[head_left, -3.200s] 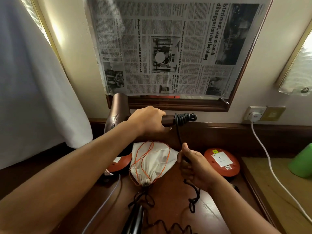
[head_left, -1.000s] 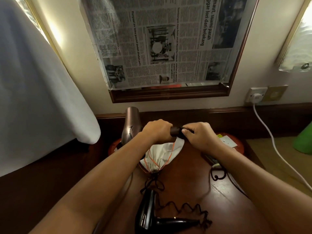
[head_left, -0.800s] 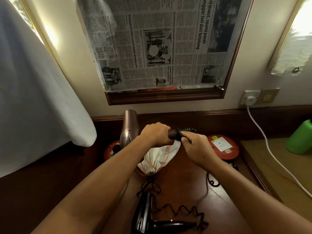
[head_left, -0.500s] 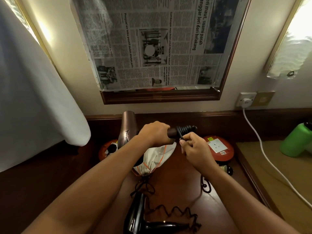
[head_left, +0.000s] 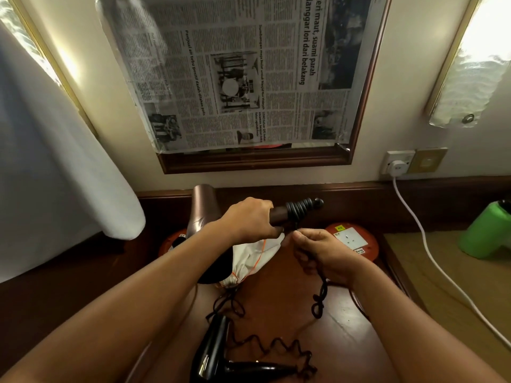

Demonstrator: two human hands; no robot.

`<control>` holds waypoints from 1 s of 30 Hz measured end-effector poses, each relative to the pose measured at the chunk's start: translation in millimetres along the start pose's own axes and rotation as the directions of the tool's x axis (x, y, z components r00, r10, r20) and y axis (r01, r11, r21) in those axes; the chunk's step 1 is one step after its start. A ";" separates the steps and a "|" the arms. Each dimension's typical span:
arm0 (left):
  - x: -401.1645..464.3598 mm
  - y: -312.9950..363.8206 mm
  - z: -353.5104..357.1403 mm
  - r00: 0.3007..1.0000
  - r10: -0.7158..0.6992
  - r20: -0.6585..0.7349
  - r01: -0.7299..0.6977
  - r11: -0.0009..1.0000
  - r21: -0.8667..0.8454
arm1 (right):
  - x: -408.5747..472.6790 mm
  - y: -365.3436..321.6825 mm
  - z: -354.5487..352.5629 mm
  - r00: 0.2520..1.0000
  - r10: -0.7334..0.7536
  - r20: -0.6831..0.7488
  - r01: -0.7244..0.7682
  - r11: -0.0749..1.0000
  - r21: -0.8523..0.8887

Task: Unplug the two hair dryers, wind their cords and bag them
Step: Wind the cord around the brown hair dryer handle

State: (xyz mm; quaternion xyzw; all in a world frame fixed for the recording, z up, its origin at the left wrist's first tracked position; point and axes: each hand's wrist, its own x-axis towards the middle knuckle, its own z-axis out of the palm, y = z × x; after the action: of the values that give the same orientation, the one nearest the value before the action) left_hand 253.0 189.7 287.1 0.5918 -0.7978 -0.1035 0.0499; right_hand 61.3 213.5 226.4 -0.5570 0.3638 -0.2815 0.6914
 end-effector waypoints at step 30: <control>48.6 11.9 -0.2 0.984 0.115 0.140 -0.138 0.975 0.176 | 53.3 -104.8 -49.0 0.984 0.156 0.084 0.005 0.447 -0.894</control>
State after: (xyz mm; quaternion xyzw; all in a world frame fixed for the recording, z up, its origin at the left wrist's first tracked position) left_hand 227.7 146.6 287.9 0.5339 -0.8417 -0.0634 -0.0503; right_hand 53.7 120.3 312.8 -0.8396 0.4271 0.0258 0.3346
